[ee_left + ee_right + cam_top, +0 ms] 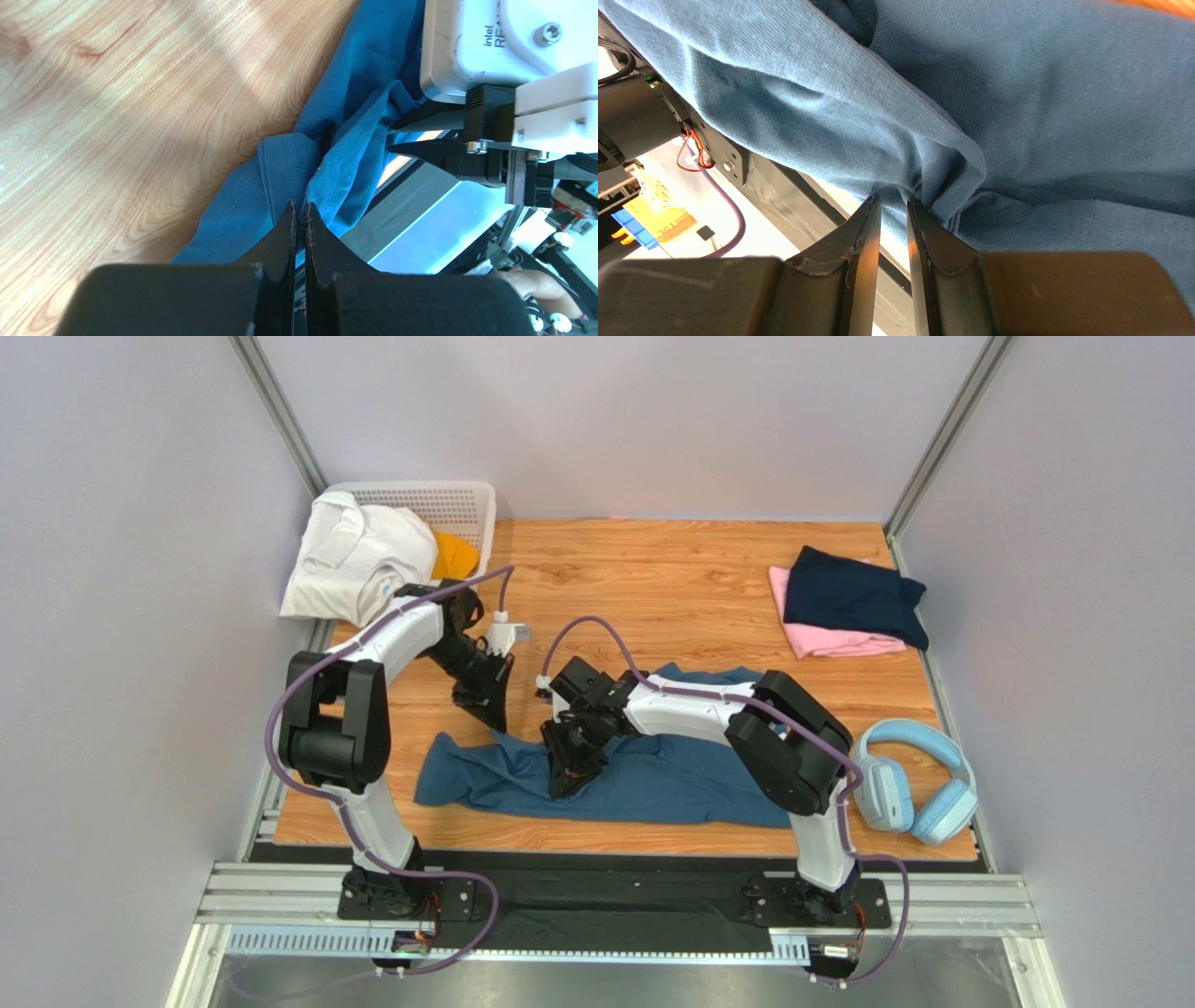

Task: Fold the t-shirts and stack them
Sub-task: Grap the side of the flattened tshirt furthest away from the robot with both arms

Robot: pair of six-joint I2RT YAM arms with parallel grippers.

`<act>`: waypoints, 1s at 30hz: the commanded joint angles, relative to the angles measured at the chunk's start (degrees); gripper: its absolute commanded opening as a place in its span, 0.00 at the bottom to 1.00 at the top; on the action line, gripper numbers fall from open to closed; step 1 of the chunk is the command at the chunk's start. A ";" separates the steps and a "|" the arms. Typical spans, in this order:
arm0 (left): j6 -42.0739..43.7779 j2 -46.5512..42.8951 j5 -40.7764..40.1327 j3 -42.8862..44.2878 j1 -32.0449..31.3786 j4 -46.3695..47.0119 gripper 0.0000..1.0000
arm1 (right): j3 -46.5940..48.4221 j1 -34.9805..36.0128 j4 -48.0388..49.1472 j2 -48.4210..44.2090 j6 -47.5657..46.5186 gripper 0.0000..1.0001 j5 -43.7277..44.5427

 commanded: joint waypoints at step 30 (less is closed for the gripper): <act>4.63 1.56 -18.77 24.31 10.37 -1.85 0.00 | 0.11 -41.43 -9.74 -12.81 -6.85 0.46 15.35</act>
